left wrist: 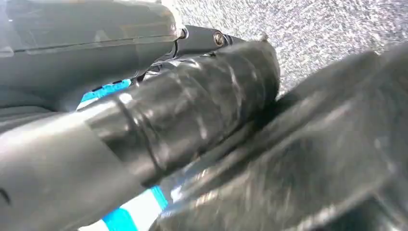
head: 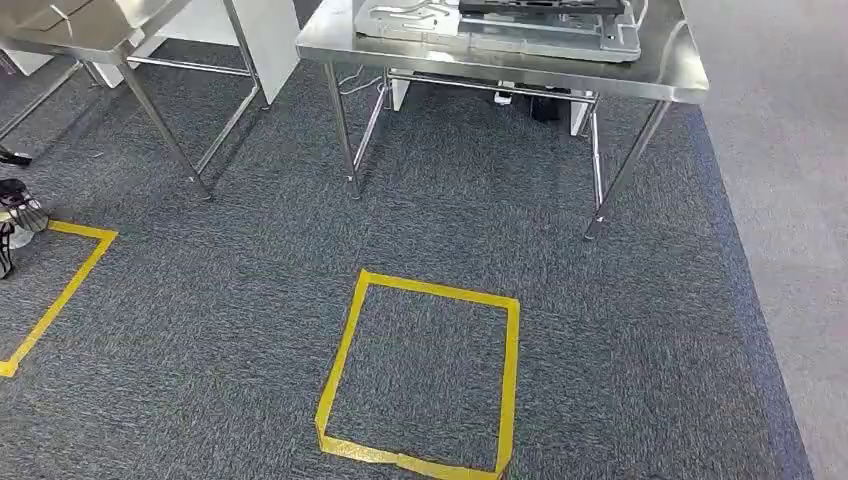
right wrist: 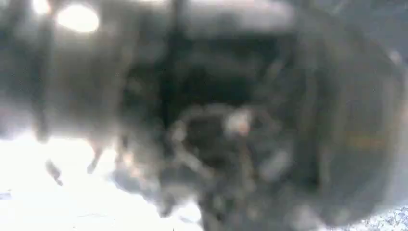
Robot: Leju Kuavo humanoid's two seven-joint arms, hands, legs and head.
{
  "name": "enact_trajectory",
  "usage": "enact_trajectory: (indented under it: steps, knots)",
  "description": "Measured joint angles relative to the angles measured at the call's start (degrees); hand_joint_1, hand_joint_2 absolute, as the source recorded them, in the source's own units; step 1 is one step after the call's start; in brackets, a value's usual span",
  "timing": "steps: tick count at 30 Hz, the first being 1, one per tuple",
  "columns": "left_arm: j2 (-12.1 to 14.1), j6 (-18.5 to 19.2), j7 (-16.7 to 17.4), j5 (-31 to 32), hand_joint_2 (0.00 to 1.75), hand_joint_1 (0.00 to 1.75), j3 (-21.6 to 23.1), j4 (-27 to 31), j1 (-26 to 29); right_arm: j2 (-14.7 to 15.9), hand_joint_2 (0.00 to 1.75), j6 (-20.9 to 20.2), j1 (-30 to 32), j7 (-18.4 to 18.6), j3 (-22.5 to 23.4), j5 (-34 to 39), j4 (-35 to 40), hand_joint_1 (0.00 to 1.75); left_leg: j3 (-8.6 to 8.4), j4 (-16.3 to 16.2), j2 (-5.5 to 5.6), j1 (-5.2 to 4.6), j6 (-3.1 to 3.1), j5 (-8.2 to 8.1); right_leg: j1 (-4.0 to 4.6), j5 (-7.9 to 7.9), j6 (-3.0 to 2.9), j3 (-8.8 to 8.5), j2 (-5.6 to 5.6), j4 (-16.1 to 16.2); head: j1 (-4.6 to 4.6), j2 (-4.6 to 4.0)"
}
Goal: Take the parts from the cabinet and place them on the table.
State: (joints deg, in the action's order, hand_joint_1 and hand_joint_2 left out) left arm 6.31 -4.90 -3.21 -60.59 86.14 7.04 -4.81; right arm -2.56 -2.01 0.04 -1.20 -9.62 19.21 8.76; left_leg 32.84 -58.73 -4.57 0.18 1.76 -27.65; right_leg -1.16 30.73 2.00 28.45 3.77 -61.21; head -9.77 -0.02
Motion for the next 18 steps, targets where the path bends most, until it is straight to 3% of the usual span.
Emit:
enact_trajectory:
  steps: [1, 2, 4, 5, 6, 7, 9, 10, 11, 13, 14, 15, 16, 17, 18]
  knots:
    - [0.0, 0.0, 0.0, 0.0, 0.00, 0.00, 0.0, 0.0, 0.1, 0.0, 0.00, 0.2, 0.0, -0.3, -0.1, -0.2, 0.1, 0.00, 0.24, -0.6, -0.24, -0.03, -0.23, 0.08, 0.46, 0.96, -0.70, -0.87, -0.10, 2.1, -0.06, 0.00]
    - [0.0, 0.0, 0.0, 0.0, 0.00, 0.00, 0.0, 0.0, 0.0, 0.0, 0.00, 0.2, 0.0, -0.3, -0.2, -0.3, 0.1, 0.00, 0.36, -0.7, -0.85, -0.14, -0.60, 0.38, 0.42, 1.08, -1.02, -0.28, -0.56, 2.2, -0.06, 0.00]
    - [0.1, 0.0, 0.0, 0.0, 0.00, 0.00, 0.1, 0.0, -0.1, 0.0, 0.00, 0.2, 0.0, -0.3, -0.5, -0.4, 0.2, 0.00, 0.45, -0.5, -1.73, -0.07, -1.35, 1.19, 0.41, 0.27, -2.11, 0.60, -1.54, 2.2, -0.04, 0.00]
    - [0.1, 0.0, 0.0, 0.0, 0.00, 0.00, 0.1, 0.0, -0.1, 0.0, 0.00, 0.2, 0.0, -0.2, -0.5, -0.4, 0.2, 0.00, 0.83, -0.9, -0.64, 0.27, -1.83, 0.45, 0.11, -0.45, -2.75, 1.30, -1.75, 2.6, -0.04, 0.00]
    - [0.2, 0.0, 0.0, 0.0, 0.00, 0.00, 0.1, 0.0, -0.1, 0.0, 0.00, 0.3, -0.2, -0.1, -0.5, -0.4, 0.3, 0.00, 1.40, -2.3, 1.95, 0.29, -2.32, -2.29, 0.16, -1.09, -3.27, 2.01, -2.07, 2.6, -0.06, 0.00]
    - [0.2, 0.0, 0.0, 0.0, 0.00, 0.00, 0.1, 0.0, -0.1, 0.0, 0.00, 0.4, -0.3, -0.1, -0.5, -0.4, 0.3, 0.00, 2.29, -5.2, 3.45, 0.36, -2.48, -5.94, 0.23, -1.77, -3.63, 2.76, -2.32, 2.6, -0.06, 0.00]
    - [0.2, 0.0, 0.0, -0.1, 0.00, 0.00, 0.1, 0.0, 0.0, 0.0, 0.00, 0.5, -0.3, 0.0, -0.5, -0.4, 0.3, 0.00, 3.93, -13.3, 4.15, 0.35, -2.46, -11.26, 0.56, -3.08, -3.90, 4.40, -3.30, 2.5, -0.06, 0.00]
    - [0.2, 0.0, 0.0, -0.1, 0.00, 0.00, 0.1, 0.0, 0.0, 0.0, 0.00, 0.6, -0.3, 0.0, -0.5, -0.4, 0.3, 0.00, 4.18, -16.1, 4.18, 0.35, -2.35, -11.67, 0.70, -3.76, -3.89, 5.26, -3.91, 2.4, -0.06, 0.00]
    - [0.2, 0.0, 0.0, -0.1, 0.00, 0.00, 0.1, 0.0, 0.0, 0.0, 0.00, 0.6, -0.3, 0.0, -0.5, -0.3, 0.3, 0.00, 3.48, -16.8, 4.20, 0.35, -2.15, -10.46, 0.82, -4.41, -3.89, 5.95, -4.45, 2.4, -0.06, 0.00]
    - [0.2, 0.0, 0.0, -0.2, 0.00, 0.00, 0.1, 0.0, 0.0, 0.0, 0.00, 0.7, -0.3, 0.0, -0.5, -0.3, 0.3, 0.00, -1.36, -10.9, 4.66, 0.26, -1.30, -5.27, 1.11, -5.81, -3.80, 7.53, -5.80, 2.2, -0.06, 0.00]
    - [0.3, 0.0, 0.0, -0.2, 0.00, 0.00, 0.1, 0.0, 0.0, 0.0, 0.00, 0.7, -0.3, 0.0, -0.5, -0.3, 0.3, 0.00, -4.78, -5.9, 5.64, 0.06, -0.63, -3.88, 1.19, -6.47, -3.73, 8.13, -6.45, 2.2, -0.06, 0.00]
    - [0.7, 0.0, 0.0, -0.2, 0.00, 0.00, 0.1, 0.0, -0.1, -0.2, 0.00, 0.6, -0.4, 0.0, -0.5, -0.3, 0.3, 0.00, -8.48, -0.5, 8.06, -0.18, 0.30, -4.48, 0.98, -7.12, -3.62, 8.60, -6.91, 2.2, -0.06, 0.00]
    - [0.7, 0.0, 0.0, -0.2, 0.00, 0.00, 0.1, 0.0, 0.0, -0.2, 0.00, 0.6, -0.5, 0.0, -0.5, -0.3, 0.4, 0.00, -10.80, 4.1, 8.81, -0.35, 0.77, -5.31, 1.36, -7.68, -3.27, 8.96, -7.57, 2.1, -0.06, 0.00]
    - [0.7, 0.0, 0.0, -0.2, 0.00, 0.00, 0.1, 0.0, 0.0, -0.2, 0.00, 0.6, -0.4, 0.0, -0.5, -0.3, 0.4, 0.00, -10.78, 4.6, 8.55, -0.39, 0.30, -5.62, 1.08, -8.49, -2.85, 9.13, -7.84, 2.4, -0.06, 0.00]
    - [0.7, 0.0, 0.0, -0.2, 0.00, 0.00, 0.1, 0.0, -0.2, -0.1, 0.00, 0.6, -0.3, 0.0, -0.5, -0.3, 0.4, 0.00, -10.45, 4.5, 8.10, -0.68, 0.61, -5.15, 0.78, -9.26, -2.44, 9.25, -8.41, 2.9, -0.06, 0.00]
